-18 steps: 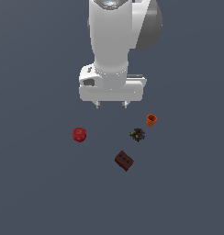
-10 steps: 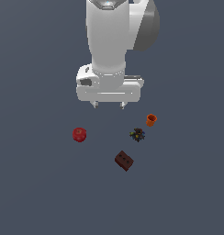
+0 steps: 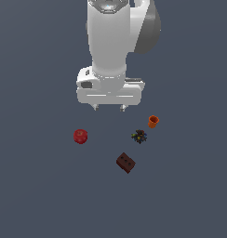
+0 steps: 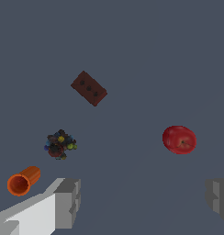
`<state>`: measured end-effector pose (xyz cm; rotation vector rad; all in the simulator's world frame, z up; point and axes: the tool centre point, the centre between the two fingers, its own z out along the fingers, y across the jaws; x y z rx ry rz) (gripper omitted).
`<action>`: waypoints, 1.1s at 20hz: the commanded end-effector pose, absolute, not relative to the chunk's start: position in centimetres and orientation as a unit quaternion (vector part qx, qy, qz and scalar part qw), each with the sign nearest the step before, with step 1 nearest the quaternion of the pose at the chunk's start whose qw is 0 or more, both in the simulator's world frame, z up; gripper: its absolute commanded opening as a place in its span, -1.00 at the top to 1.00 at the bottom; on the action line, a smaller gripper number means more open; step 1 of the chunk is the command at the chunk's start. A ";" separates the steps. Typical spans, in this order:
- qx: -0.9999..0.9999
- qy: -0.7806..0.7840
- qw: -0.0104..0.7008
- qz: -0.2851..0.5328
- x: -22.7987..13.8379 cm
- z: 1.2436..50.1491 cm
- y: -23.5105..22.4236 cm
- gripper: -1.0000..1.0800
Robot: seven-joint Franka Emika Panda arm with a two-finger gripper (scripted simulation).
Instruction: Pick up a designated object from a clutter of objects.
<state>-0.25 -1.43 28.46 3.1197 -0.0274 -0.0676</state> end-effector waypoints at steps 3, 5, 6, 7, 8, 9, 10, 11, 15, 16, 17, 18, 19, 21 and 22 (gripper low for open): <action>1.000 0.019 0.012 -0.021 -0.1 27.0 -0.4 -0.92; 0.999 0.037 0.013 -0.020 0.0 26.0 0.2 -0.92; 0.999 0.048 0.014 -0.020 0.1 25.4 0.6 -0.92; 0.998 0.060 0.014 -0.019 0.1 24.8 1.1 -0.92; 0.997 0.073 0.015 -0.019 0.1 24.1 1.5 -0.92; 0.996 0.087 0.015 -0.018 0.1 23.4 2.0 -0.92; 0.995 0.102 0.016 -0.017 0.1 22.7 2.6 -0.92; 0.993 0.118 0.016 -0.017 0.1 21.8 3.2 -0.92; 0.981 0.191 0.016 -0.013 -0.3 18.2 5.9 -0.92; 0.978 0.210 0.015 -0.013 -0.5 17.2 6.7 -0.92; 0.973 0.229 0.015 -0.012 -0.7 16.3 7.4 -0.92; 0.969 0.247 0.014 -0.011 -1.0 15.4 8.1 -0.92; 0.964 0.265 0.013 -0.010 -1.2 14.5 8.8 -0.92; 0.955 0.296 0.011 -0.008 -1.7 13.0 10.1 -0.92; 0.951 0.310 0.010 -0.007 -2.0 12.3 10.6 -0.92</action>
